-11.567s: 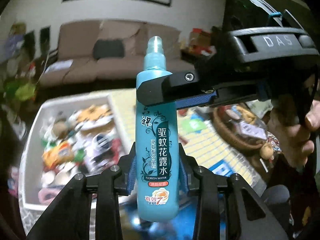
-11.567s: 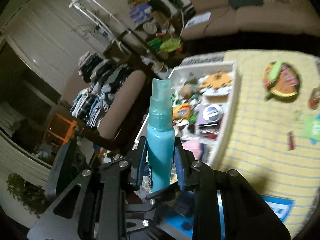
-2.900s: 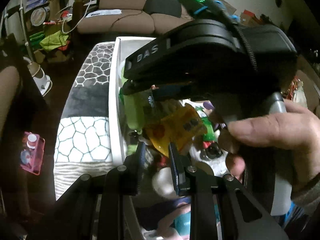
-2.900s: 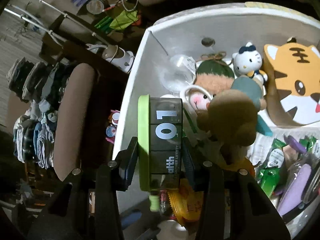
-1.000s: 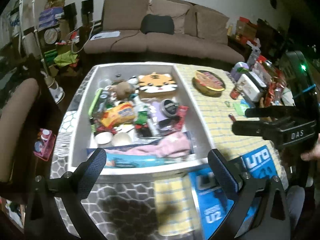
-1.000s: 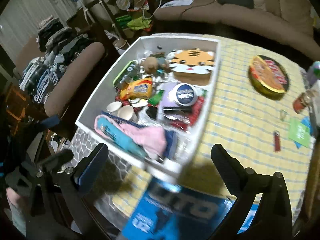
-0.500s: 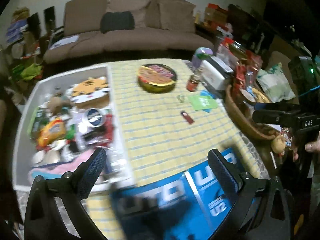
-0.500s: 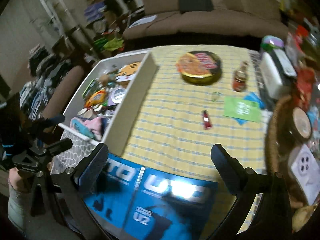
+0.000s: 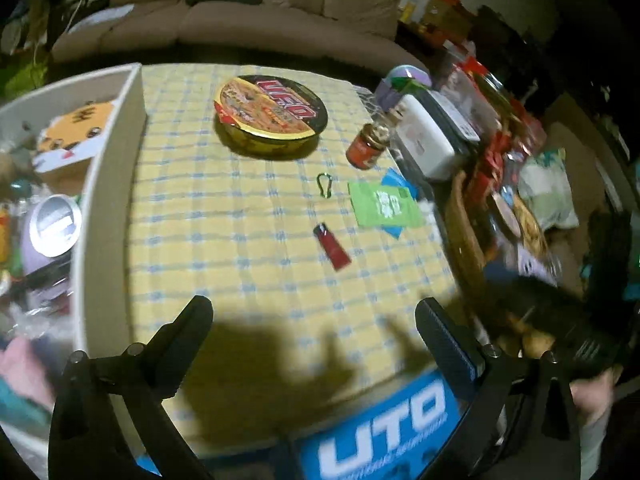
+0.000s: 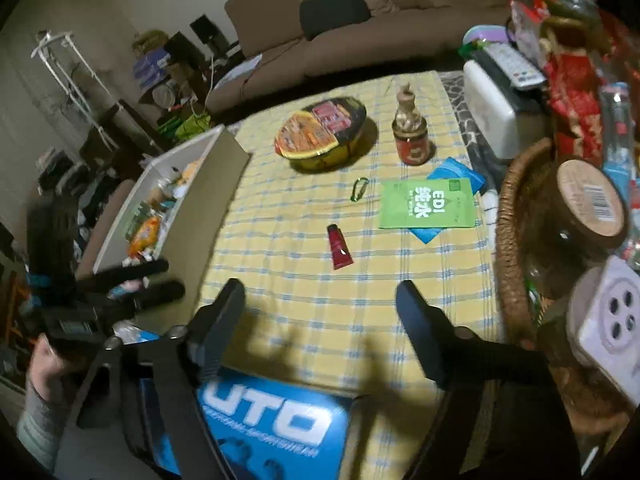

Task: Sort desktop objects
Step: 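Grasp the small red tube on the cloth with the right tool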

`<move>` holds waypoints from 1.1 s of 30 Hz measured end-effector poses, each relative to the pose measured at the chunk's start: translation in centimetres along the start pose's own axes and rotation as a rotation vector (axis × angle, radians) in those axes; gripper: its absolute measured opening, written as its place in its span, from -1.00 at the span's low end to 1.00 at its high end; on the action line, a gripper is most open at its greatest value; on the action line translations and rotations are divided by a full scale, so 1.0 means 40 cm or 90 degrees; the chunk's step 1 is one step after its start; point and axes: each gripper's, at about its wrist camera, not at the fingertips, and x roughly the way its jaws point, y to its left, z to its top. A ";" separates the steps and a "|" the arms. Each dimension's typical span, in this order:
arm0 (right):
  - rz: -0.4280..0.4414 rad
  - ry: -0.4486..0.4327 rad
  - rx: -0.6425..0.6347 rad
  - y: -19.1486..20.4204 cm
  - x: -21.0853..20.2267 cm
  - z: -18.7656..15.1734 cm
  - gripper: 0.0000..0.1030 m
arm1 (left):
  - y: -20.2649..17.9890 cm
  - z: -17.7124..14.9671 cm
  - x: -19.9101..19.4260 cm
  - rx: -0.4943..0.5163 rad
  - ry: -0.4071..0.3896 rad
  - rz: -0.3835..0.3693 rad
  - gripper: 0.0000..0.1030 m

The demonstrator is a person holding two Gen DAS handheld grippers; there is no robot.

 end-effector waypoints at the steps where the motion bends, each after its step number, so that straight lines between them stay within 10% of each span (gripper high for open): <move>1: -0.002 0.006 -0.013 0.002 0.024 0.001 0.26 | 0.000 0.016 0.012 -0.004 -0.001 -0.002 1.00; 7: -0.026 0.066 -0.143 0.037 0.203 0.031 -0.46 | 0.026 0.090 0.067 -0.033 -0.019 -0.009 1.00; 20: -0.061 0.122 -0.229 0.049 0.450 0.064 -0.49 | 0.132 0.111 0.166 -0.102 -0.019 -0.003 1.00; 33: -0.048 0.036 -0.044 -0.051 0.165 0.027 -0.67 | -0.044 0.207 0.319 0.036 0.013 0.052 0.98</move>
